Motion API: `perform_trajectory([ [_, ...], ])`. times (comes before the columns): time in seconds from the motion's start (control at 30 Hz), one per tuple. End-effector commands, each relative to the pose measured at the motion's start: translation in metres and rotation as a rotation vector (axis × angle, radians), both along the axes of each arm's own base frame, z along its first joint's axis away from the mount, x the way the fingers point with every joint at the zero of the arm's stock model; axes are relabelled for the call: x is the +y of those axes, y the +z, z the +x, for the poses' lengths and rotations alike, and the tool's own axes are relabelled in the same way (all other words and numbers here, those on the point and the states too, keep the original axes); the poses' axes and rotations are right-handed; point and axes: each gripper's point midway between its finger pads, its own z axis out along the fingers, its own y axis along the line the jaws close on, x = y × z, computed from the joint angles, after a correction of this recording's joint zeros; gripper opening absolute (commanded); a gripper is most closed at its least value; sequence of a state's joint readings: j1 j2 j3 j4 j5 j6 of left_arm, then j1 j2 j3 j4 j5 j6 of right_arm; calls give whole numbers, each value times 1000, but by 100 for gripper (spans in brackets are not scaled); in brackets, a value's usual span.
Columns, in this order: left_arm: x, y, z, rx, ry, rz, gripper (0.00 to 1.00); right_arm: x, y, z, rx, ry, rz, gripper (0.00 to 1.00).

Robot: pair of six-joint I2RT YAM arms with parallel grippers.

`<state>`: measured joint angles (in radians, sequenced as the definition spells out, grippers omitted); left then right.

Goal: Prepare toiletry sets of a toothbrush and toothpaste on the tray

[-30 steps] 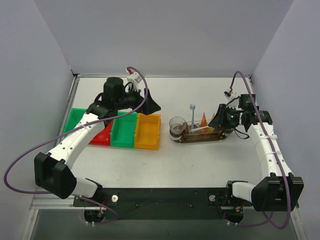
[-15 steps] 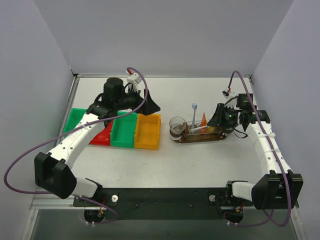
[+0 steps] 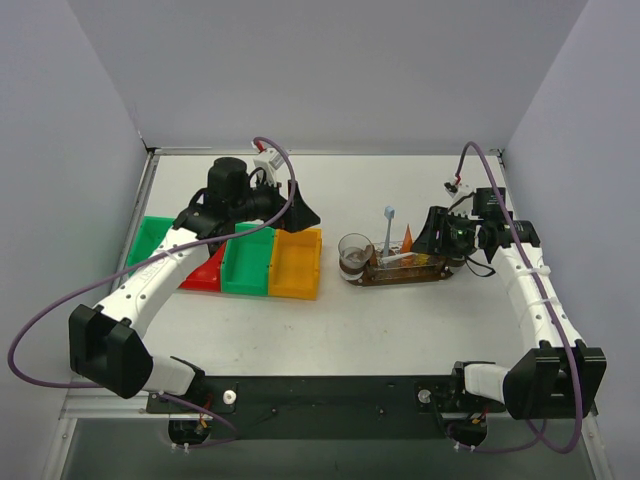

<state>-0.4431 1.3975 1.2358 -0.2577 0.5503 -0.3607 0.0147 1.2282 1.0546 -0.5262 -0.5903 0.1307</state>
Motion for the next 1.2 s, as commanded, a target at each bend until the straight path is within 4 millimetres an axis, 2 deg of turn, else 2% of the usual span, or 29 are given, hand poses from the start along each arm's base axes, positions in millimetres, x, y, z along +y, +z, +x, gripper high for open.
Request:
perform_trajectory([
  [0.0, 3, 24, 1, -73, 10, -38, 91, 0, 8, -3, -38, 1, -7, 46],
  [0.67, 6, 27, 0, -85, 21, -39, 91, -13, 9, -12, -41, -35, -65, 52],
  [0.9, 10, 27, 2, -84, 50, -35, 91, -17, 18, -7, -67, -56, -71, 53],
  [1.0, 17, 28, 6, -80, 106, -32, 91, -17, 25, -4, -83, -61, -67, 53],
  [1.03, 20, 27, 8, -79, 126, -26, 91, -24, 27, -2, -88, -88, -67, 53],
  [1.17, 35, 30, 13, -89, 215, -19, 92, -29, 42, 4, -118, -120, -55, 53],
])
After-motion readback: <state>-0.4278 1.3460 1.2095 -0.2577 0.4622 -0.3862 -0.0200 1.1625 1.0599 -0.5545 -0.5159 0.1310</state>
